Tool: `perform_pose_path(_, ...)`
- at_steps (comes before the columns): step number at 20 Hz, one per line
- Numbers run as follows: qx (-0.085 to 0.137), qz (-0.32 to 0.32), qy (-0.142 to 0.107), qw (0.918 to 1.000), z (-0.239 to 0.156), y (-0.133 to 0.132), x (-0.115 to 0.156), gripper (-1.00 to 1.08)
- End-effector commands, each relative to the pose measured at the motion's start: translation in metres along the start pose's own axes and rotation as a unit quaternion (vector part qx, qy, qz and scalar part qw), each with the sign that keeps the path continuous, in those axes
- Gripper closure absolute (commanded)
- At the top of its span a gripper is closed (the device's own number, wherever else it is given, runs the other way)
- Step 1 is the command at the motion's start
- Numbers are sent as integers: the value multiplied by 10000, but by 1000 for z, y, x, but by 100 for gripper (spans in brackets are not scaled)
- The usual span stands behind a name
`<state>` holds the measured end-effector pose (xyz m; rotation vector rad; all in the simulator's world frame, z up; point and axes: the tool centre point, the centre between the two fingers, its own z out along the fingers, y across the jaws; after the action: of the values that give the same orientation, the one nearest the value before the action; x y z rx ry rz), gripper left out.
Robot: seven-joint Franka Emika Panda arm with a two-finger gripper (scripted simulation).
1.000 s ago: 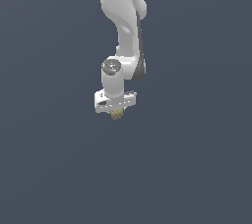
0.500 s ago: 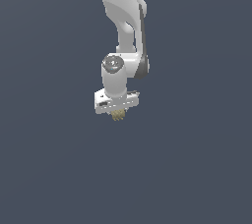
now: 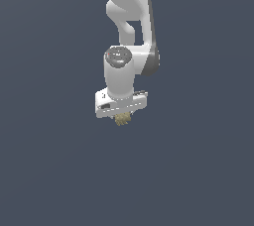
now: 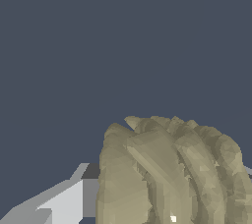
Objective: Pick up the object and move it to a goal position.
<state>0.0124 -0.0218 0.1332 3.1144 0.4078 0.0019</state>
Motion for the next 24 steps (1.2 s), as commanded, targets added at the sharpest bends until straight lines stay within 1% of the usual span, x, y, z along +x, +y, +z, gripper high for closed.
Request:
perform_pose_path(1, 0, 1, -2, 10000, -17, -2, 15, 108)
perform_pose_path(12, 2, 0, -3, 10000, -78, -6, 71, 108)
perform_pose_path(24, 4, -3, -5, 10000, -123, -9, 115, 108)
